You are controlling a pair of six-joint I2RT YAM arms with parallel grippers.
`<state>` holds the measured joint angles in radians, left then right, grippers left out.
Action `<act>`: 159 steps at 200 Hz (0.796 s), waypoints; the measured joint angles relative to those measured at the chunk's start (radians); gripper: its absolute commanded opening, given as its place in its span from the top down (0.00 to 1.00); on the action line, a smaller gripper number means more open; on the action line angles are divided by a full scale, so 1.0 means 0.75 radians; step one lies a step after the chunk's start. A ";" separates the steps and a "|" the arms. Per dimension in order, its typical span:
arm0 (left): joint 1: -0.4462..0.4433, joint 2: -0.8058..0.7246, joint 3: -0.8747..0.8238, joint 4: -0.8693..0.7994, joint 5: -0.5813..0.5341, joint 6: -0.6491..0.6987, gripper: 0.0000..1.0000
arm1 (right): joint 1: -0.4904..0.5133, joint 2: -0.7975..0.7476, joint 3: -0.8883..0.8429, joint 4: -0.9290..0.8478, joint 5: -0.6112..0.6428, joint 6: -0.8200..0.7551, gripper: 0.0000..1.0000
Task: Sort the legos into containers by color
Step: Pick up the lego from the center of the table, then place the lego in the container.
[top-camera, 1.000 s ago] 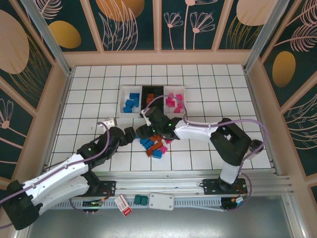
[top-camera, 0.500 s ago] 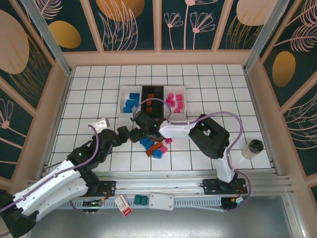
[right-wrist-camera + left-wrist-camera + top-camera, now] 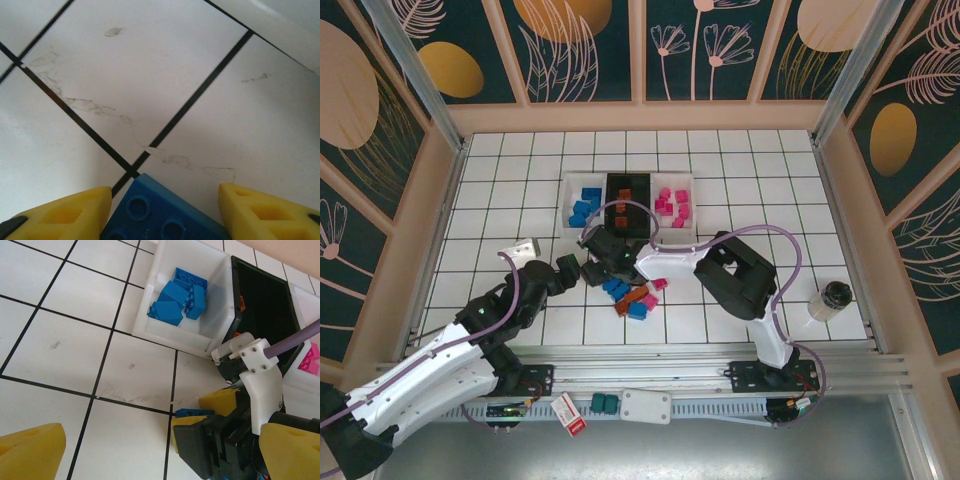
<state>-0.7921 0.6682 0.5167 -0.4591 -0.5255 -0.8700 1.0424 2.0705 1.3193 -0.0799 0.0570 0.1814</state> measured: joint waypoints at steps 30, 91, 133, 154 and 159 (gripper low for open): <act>0.001 -0.007 0.000 -0.016 -0.004 -0.001 0.01 | -0.009 -0.076 -0.081 0.081 -0.078 0.002 0.55; 0.001 -0.071 0.000 -0.035 -0.015 -0.006 0.01 | -0.174 -0.253 -0.025 0.240 -0.229 0.066 0.56; 0.001 -0.069 -0.001 -0.032 -0.004 -0.006 0.01 | -0.284 -0.042 0.329 0.227 -0.264 0.116 0.53; 0.000 -0.051 -0.005 -0.030 0.007 -0.006 0.01 | -0.296 0.105 0.521 0.181 -0.270 0.122 0.40; 0.001 -0.044 -0.006 -0.028 0.012 -0.006 0.01 | -0.297 0.136 0.559 0.163 -0.269 0.127 0.36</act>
<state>-0.7918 0.6350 0.5121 -0.4801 -0.5167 -0.8742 0.8200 2.1727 1.7386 0.0422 -0.1444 0.2768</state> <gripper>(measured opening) 0.987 0.560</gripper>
